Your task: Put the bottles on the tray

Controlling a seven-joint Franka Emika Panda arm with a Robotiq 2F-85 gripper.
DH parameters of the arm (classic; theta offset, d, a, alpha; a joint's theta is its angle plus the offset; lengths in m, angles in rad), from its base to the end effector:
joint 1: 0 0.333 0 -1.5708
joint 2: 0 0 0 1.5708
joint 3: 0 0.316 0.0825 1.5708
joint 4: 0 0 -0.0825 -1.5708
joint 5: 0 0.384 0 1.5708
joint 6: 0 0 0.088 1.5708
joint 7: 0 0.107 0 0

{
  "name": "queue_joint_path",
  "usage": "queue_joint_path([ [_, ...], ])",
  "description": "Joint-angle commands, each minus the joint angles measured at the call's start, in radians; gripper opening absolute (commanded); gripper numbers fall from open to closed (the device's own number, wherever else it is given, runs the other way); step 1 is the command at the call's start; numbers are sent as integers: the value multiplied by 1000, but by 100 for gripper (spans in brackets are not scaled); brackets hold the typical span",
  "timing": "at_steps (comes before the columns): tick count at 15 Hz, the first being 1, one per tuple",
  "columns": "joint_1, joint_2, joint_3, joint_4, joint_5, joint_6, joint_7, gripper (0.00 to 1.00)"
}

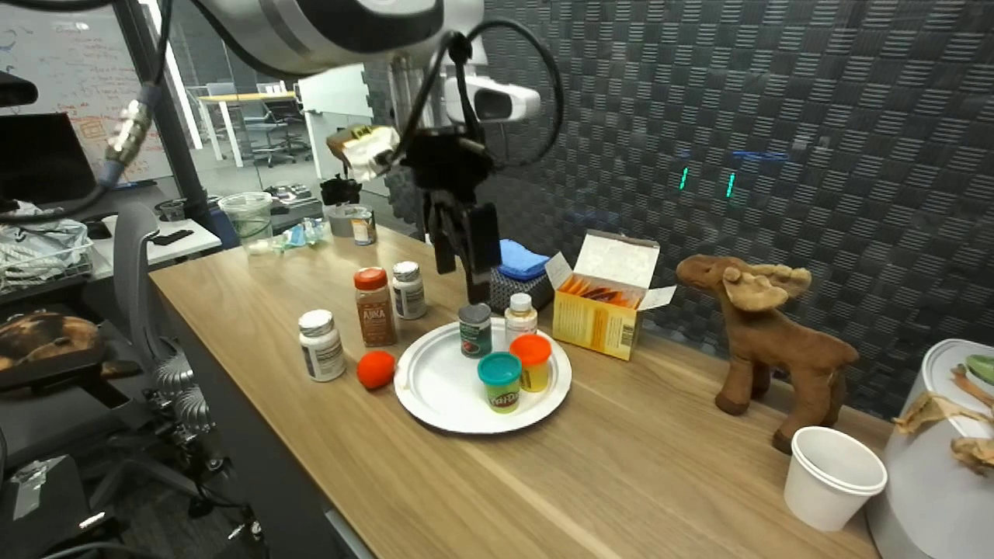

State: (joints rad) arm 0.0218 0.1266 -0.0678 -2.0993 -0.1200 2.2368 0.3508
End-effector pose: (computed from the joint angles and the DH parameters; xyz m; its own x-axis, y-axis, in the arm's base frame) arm 0.5651 -0.0290 0.3619 0.9482 -0.3148 0.0421 -0.3174 -0.9435 0.0947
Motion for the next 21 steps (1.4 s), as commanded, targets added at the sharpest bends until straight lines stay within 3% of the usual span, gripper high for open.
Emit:
queue_joint_path([
  [1,23,-88,55,-9,69,-76,-8,100],
  [6,65,-120,130,-24,150,-75,-4,100],
  [10,92,-106,166,-43,142,-53,-17,100],
  [21,107,-18,186,-113,149,117,-152,100],
])
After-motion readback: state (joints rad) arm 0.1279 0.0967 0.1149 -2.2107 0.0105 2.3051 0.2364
